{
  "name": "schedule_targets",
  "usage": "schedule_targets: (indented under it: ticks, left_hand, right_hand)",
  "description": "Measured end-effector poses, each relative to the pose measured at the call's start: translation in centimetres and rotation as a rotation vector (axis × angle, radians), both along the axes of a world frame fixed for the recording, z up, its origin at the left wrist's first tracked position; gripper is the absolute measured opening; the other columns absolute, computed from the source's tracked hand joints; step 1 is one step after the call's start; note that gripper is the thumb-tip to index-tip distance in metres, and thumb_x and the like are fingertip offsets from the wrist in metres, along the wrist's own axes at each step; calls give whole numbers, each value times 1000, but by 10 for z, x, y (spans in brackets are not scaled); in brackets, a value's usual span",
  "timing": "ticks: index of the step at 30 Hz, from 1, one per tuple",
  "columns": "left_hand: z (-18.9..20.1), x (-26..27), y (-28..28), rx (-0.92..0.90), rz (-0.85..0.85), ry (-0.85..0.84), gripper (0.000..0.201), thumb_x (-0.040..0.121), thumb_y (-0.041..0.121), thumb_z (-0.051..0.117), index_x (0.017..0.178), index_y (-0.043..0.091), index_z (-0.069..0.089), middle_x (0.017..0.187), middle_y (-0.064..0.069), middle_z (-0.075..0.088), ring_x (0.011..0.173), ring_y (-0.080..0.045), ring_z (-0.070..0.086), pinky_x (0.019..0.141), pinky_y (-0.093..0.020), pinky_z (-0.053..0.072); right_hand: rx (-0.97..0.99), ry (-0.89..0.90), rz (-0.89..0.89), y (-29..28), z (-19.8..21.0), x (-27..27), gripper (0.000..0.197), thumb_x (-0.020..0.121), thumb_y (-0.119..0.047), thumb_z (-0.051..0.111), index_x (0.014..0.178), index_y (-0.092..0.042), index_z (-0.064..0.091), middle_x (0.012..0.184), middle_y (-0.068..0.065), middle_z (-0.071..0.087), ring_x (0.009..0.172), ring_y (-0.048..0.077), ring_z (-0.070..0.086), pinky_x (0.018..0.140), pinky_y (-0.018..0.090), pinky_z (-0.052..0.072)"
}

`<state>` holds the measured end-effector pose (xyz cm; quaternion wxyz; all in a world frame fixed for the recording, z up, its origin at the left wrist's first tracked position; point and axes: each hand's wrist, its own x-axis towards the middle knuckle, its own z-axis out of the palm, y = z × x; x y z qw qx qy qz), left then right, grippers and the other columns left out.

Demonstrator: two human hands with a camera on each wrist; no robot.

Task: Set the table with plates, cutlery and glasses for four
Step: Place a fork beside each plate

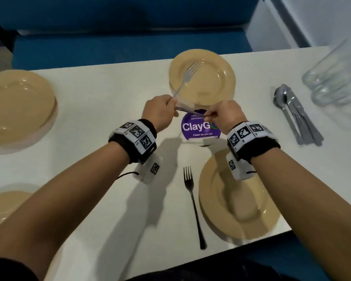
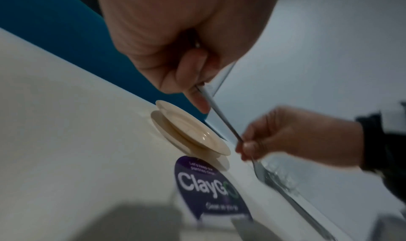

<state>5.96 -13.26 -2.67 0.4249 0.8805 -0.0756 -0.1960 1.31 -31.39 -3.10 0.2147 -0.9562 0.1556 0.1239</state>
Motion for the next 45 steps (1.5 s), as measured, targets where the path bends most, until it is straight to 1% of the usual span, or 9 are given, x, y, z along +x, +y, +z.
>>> schedule_targets:
  ticks: [5, 10, 14, 17, 22, 30, 34, 38, 45]
  left_hand:
    - [-11, 25, -34, -135, 212, 63, 30, 99, 28, 39, 98, 19, 67, 80, 5, 70, 64, -3, 52, 60, -25, 43]
    - [-22, 41, -72, -153, 265, 140, 29, 100, 24, 38, 96, 19, 66, 73, 5, 67, 56, -4, 48, 53, -23, 36]
    - [-27, 48, -97, -166, 299, 137, 28, 100, 24, 38, 98, 19, 66, 66, 6, 63, 49, -1, 50, 48, -20, 33]
    - [-27, 49, -109, -165, 294, 135, 28, 101, 26, 38, 96, 19, 65, 65, 6, 62, 39, 4, 50, 44, -15, 34]
    - [-27, 47, -119, -170, 279, 126, 30, 100, 30, 39, 97, 20, 66, 64, 7, 62, 54, -3, 51, 52, -21, 36]
    - [-23, 48, -125, -182, 274, 112, 30, 100, 29, 39, 98, 19, 67, 64, 7, 61, 49, -3, 44, 55, -25, 36]
    - [-23, 49, -125, -172, 268, 109, 30, 101, 29, 39, 99, 18, 67, 63, 7, 61, 52, -5, 45, 55, -25, 36]
    - [-26, 51, -128, -162, 260, 116, 30, 101, 29, 38, 99, 20, 67, 62, 8, 61, 57, -4, 48, 57, -26, 37]
    - [-33, 55, -130, -152, 278, 136, 27, 100, 26, 40, 110, 21, 65, 60, 8, 62, 47, 3, 48, 56, -23, 36]
  right_hand:
    - [65, -85, -288, -73, -16, 19, 20, 82, -20, 70, 101, -14, 74, 93, 9, 73, 85, 24, 68, 79, 26, 52]
    - [242, -119, -568, -130, -29, 61, 22, 82, -10, 70, 104, -12, 70, 81, 4, 69, 56, 14, 64, 44, 18, 53]
    - [248, -72, -541, -150, -46, 90, 27, 80, -6, 71, 106, -9, 69, 91, 10, 73, 78, 22, 71, 75, 37, 59]
    - [138, -68, -413, -155, -53, 101, 32, 79, -9, 71, 111, -9, 68, 104, 14, 71, 94, 26, 68, 87, 32, 54]
    - [131, -144, -354, -157, -60, 93, 37, 81, -8, 69, 118, -8, 65, 108, 14, 69, 93, 23, 66, 77, 20, 47]
    - [127, -207, -204, -160, -71, 84, 37, 84, 5, 58, 117, -8, 67, 100, 13, 70, 76, 20, 62, 73, 24, 53]
    - [112, -214, -237, -165, -71, 96, 34, 85, 4, 59, 116, -7, 67, 105, 14, 70, 92, 28, 67, 86, 31, 54]
    - [91, -190, -238, -169, -71, 106, 34, 84, 1, 60, 116, -8, 67, 107, 13, 70, 95, 27, 67, 85, 22, 50]
    - [67, -232, -218, -166, -74, 108, 33, 85, -7, 62, 118, -8, 66, 113, 12, 69, 102, 27, 65, 91, 25, 49]
